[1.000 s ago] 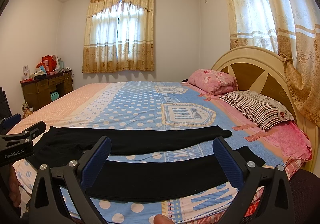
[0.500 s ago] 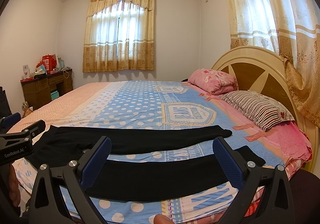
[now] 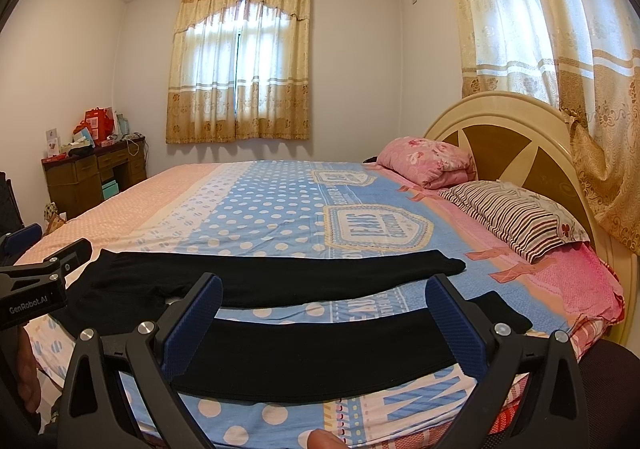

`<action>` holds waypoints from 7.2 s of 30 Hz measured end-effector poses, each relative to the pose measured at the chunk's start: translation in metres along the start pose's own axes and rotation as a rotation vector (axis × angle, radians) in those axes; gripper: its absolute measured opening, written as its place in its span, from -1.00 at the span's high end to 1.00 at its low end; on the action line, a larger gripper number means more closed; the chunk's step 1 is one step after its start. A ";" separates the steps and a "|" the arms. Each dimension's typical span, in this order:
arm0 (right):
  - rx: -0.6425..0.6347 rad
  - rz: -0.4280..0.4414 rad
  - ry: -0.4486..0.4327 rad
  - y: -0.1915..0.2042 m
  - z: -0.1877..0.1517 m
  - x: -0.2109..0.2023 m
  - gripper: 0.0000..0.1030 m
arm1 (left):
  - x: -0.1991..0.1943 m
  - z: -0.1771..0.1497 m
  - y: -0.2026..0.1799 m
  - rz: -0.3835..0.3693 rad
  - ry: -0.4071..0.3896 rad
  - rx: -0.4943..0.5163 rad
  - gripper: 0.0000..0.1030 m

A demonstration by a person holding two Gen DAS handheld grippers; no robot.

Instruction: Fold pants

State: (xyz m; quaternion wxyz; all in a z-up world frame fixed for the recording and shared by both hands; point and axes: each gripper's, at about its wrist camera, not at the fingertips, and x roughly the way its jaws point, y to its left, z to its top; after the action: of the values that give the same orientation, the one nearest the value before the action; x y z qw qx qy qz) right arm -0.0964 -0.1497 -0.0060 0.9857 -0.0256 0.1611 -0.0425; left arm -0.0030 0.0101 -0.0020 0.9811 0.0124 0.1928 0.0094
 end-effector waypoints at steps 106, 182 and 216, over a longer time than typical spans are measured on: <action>0.232 -0.043 0.741 -0.284 0.001 0.481 0.84 | 0.336 -0.031 0.262 -0.139 0.578 -0.009 0.74; -0.624 0.536 0.654 0.012 -0.064 0.216 0.11 | 0.137 -0.083 0.278 -0.440 0.278 -0.079 0.77; -0.728 0.626 0.558 0.019 -0.079 0.112 0.49 | 0.093 -0.105 0.318 -0.385 0.279 -0.117 0.61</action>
State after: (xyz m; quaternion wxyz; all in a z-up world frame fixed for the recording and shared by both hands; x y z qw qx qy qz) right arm -0.0142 -0.1439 -0.1173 0.7987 -0.3031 0.4204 0.3056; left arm 0.0395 0.3328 -0.1253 0.9277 -0.0826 0.3245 -0.1651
